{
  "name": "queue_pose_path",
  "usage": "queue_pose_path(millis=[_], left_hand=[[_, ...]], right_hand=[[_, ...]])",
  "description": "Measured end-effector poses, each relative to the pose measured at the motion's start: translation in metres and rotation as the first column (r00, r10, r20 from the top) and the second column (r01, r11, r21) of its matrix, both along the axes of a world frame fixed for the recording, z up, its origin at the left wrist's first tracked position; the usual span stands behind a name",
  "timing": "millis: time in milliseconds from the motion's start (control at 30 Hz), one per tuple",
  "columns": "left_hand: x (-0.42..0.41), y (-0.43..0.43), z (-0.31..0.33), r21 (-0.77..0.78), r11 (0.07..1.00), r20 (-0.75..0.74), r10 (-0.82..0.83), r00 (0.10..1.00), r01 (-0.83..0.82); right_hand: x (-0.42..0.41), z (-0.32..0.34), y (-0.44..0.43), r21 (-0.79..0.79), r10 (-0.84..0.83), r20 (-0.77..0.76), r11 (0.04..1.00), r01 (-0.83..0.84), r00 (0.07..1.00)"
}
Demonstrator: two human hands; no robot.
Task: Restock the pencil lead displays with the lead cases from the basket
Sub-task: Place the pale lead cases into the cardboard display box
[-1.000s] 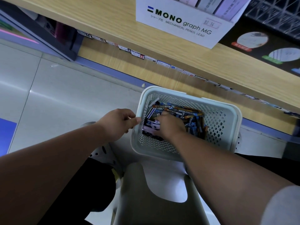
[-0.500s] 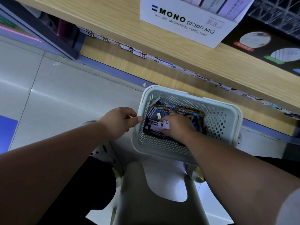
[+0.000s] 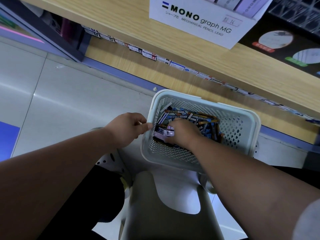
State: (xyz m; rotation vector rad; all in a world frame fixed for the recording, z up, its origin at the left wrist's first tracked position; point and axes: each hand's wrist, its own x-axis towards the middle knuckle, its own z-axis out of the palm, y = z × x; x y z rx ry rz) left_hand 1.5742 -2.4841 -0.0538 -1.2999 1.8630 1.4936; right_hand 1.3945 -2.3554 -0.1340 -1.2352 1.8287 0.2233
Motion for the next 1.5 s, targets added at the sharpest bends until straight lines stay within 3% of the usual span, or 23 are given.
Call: queue_pose_path(millis=[233,667,1500], left_hand=[[0.0,0.0,0.0,0.001,1.0,-0.002,-0.014,1.0,0.014],[-0.001,0.001,-0.001,-0.043,0.998,0.049,-0.048,0.998,0.05],[-0.005,-0.002,0.002,-0.04,0.995,0.055,-0.088,0.995,0.09]], right_hand=[[0.012,-0.001,-0.007,0.059,0.052,-0.09,0.997,-0.046,0.995],[0.022,-0.004,0.008,-0.022,-0.018,-0.066,1.0,0.017,0.998],[0.018,-0.008,0.007,0.105,0.06,-0.124,0.993,-0.047,0.99]])
